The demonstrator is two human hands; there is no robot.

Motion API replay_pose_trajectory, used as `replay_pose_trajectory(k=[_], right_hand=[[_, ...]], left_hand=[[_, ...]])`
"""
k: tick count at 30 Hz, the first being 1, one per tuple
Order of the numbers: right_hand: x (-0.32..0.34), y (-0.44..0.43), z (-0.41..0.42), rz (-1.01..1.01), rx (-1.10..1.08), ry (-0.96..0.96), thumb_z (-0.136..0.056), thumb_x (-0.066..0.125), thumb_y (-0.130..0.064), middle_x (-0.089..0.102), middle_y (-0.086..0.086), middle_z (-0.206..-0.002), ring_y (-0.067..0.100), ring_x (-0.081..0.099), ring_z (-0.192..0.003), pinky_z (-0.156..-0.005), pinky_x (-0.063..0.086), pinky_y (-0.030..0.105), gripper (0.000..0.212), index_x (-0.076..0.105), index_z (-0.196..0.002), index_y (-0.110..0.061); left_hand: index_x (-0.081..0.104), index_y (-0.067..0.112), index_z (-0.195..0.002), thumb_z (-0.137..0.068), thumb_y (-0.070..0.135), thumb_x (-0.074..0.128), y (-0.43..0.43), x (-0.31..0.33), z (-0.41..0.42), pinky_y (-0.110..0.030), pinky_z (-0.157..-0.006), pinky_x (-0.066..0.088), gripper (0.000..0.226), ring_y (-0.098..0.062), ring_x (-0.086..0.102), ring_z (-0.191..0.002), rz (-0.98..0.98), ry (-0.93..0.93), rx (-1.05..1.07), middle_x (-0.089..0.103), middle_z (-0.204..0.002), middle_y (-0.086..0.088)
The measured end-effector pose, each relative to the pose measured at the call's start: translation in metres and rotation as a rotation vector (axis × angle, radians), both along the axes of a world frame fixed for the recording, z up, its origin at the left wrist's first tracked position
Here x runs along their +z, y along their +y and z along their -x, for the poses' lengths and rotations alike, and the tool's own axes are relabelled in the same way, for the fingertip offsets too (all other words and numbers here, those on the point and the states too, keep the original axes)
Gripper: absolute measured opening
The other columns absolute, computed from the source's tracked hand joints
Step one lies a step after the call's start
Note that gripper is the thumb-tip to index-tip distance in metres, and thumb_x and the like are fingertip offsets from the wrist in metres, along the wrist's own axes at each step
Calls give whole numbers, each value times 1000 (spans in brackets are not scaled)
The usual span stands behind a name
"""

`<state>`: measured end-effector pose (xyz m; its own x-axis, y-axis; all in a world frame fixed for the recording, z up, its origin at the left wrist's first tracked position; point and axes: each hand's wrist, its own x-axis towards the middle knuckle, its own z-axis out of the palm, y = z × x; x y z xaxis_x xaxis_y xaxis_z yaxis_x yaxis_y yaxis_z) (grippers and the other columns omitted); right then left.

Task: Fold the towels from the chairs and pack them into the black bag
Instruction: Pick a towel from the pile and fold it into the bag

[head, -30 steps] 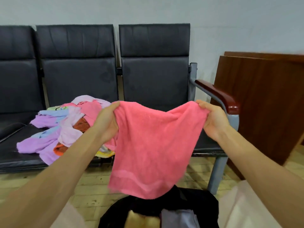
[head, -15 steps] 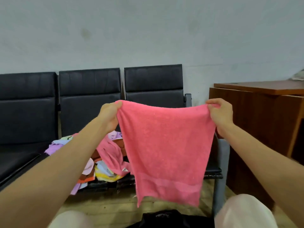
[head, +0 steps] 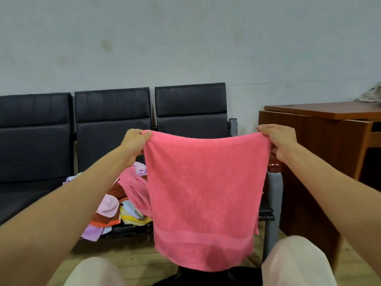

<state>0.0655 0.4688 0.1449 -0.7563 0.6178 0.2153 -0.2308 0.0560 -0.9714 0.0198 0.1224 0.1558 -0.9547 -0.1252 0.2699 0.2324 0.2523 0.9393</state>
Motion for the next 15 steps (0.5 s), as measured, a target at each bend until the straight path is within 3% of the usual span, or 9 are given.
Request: replay_pose_trajectory(k=[3, 4, 6, 9, 13, 15], right_hand=[[0, -2, -4, -40, 58, 72, -78, 80, -18, 71, 4, -103, 19, 63, -98, -79, 54, 34, 9, 74, -85, -21], [-1, -3, -5, -97, 92, 85, -75, 82, -17, 70, 4, -103, 21, 63, -101, -85, 54, 37, 13, 74, -84, -23], [-3, -4, -9, -268, 161, 67, -70, 84, -8, 67, 1, -107, 23, 61, -108, -94, 52, 39, 30, 73, -91, -26], [-3, -3, -12, -565, 104, 12, -72, 79, 0, 64, 1, -116, 21, 55, -118, -103, 45, 37, 39, 72, -105, -20], [0, -4, -16, -982, -62, -55, -88, 68, -13, 72, 6, -108, 21, 61, -106, -93, 42, 28, 20, 74, -108, -12], [-1, -5, -16, -1045, -86, -49, -91, 64, -17, 73, 7, -104, 21, 63, -101, -88, 41, 25, 17, 74, -104, -11]], left_hand=[[61, 8, -81, -97, 12, 51, -3, -3, 2, -39, -77, 47, 19, -24, 50, -86, -20, -10, 4, 54, -86, -9], [64, 5, -94, -96, 10, 53, -3, -4, 4, -38, -76, 46, 12, -24, 50, -89, -49, -14, 10, 55, -92, -9], [61, 1, -115, -93, 7, 58, -6, -4, 5, -35, -72, 45, 23, -22, 50, -87, -138, -48, 33, 55, -95, -9], [64, 6, -89, -89, 6, 63, -10, -3, 5, -36, -71, 45, 1, -21, 53, -81, -301, -149, 8, 58, -87, -8], [65, 4, -101, -84, 12, 71, -11, -2, 1, -39, -74, 49, 20, -21, 62, -80, -371, -238, -54, 66, -93, -9], [66, 4, -102, -83, 12, 73, -11, 0, 0, -38, -74, 51, 22, -20, 63, -82, -370, -233, -59, 66, -95, -8]])
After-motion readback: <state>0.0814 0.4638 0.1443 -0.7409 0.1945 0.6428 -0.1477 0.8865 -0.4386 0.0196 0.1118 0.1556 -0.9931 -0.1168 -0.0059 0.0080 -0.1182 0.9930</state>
